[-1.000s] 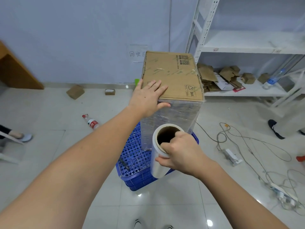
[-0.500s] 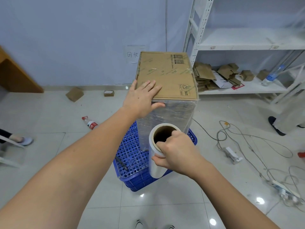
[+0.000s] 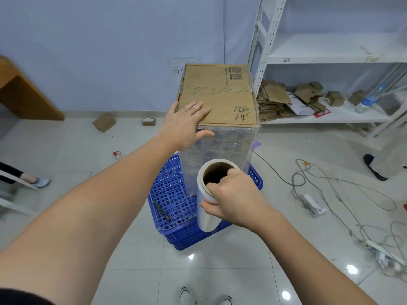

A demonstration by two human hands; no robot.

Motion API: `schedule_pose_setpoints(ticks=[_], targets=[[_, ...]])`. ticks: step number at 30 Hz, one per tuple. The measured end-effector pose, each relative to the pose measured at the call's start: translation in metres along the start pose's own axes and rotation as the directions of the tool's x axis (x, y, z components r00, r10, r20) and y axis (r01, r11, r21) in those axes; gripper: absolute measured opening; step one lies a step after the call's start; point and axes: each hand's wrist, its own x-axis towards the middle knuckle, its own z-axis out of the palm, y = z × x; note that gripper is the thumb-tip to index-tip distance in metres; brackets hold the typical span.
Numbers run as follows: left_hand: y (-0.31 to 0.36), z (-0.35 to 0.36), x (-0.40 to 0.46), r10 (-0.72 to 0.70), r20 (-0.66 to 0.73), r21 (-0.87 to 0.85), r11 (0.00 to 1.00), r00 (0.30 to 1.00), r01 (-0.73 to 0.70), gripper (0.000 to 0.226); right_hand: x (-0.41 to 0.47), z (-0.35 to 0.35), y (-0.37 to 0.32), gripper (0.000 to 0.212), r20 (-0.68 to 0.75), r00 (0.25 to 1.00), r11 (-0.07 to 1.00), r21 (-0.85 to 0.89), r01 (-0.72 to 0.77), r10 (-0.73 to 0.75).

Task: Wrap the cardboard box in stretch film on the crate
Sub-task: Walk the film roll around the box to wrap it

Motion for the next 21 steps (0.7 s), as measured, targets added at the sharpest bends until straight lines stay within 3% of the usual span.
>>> schedule_pose_setpoints(ticks=[5, 10, 15, 18, 21], targets=[[0.000, 0.000, 0.001, 0.003, 0.009, -0.001, 1.000, 1.000, -0.003, 0.091, 0.000, 0.003, 0.001, 0.039, 0.029, 0.999, 0.999, 0.005, 0.031, -0.032], [-0.006, 0.005, -0.002, 0.001, -0.012, -0.014, 1.000, 1.000, -0.001, 0.090, 0.001, -0.002, -0.006, 0.047, 0.051, 0.998, 0.999, 0.025, -0.031, 0.029], [-0.012, 0.006, -0.003, -0.006, -0.028, -0.057, 0.998, 1.000, 0.004, 0.092, 0.010, -0.012, -0.010, 0.060, 0.200, 0.979, 0.999, -0.012, -0.035, 0.036], [-0.013, 0.004, -0.004, 0.023, -0.028, -0.080, 0.996, 0.999, -0.025, 0.093, 0.017, -0.025, -0.028, 0.047, 0.298, 0.930, 0.976, -0.036, -0.215, 0.215], [-0.013, 0.004, -0.003, 0.040, -0.050, -0.080, 0.996, 0.998, -0.044, 0.092, 0.027, -0.024, -0.061, 0.035, 0.309, 0.847, 0.901, -0.109, -0.420, 0.433]])
